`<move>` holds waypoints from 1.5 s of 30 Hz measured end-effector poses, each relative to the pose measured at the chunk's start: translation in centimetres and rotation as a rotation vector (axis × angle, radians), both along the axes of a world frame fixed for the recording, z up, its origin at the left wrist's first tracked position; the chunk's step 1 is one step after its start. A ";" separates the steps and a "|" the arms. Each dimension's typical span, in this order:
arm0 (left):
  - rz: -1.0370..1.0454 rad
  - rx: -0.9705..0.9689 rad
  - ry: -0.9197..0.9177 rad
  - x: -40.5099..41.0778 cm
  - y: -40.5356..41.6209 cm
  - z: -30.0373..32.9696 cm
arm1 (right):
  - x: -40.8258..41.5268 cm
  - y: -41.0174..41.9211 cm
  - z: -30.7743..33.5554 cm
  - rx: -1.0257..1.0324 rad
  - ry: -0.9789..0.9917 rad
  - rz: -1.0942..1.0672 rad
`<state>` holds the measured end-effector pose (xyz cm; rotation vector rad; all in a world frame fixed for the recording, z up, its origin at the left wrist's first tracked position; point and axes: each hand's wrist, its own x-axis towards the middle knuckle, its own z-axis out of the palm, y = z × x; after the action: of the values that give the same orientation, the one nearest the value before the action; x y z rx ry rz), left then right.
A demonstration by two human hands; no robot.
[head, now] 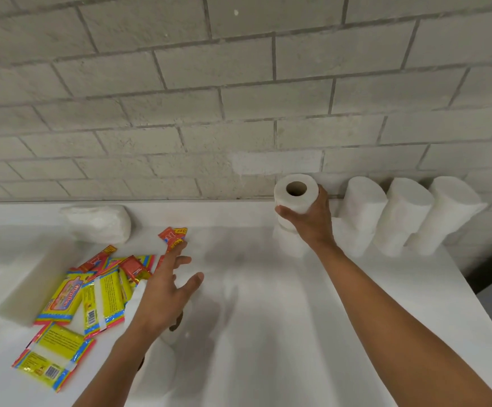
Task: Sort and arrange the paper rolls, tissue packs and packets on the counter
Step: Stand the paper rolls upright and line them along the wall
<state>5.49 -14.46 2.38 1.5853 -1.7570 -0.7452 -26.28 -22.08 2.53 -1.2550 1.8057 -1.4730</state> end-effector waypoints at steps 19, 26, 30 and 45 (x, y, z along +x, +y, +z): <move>-0.275 0.322 -0.421 9.2 -1.1 2.5 | 5.5 8.4 0.8 0.196 0.073 -0.012; -0.620 0.443 -0.760 10.5 -3.0 2.6 | 10.1 11.1 -0.8 0.266 0.021 0.098; -0.732 0.437 -0.918 9.9 -4.1 2.4 | 12.1 12.0 -1.3 0.308 -0.025 0.117; -0.556 0.225 -0.304 8.3 -6.5 -0.7 | 16.1 13.5 -2.5 0.378 -0.274 0.165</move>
<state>13.77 -20.96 1.68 1.4086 -2.4620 -1.0291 -10.16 -8.62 0.01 -0.9384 1.6550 -1.0891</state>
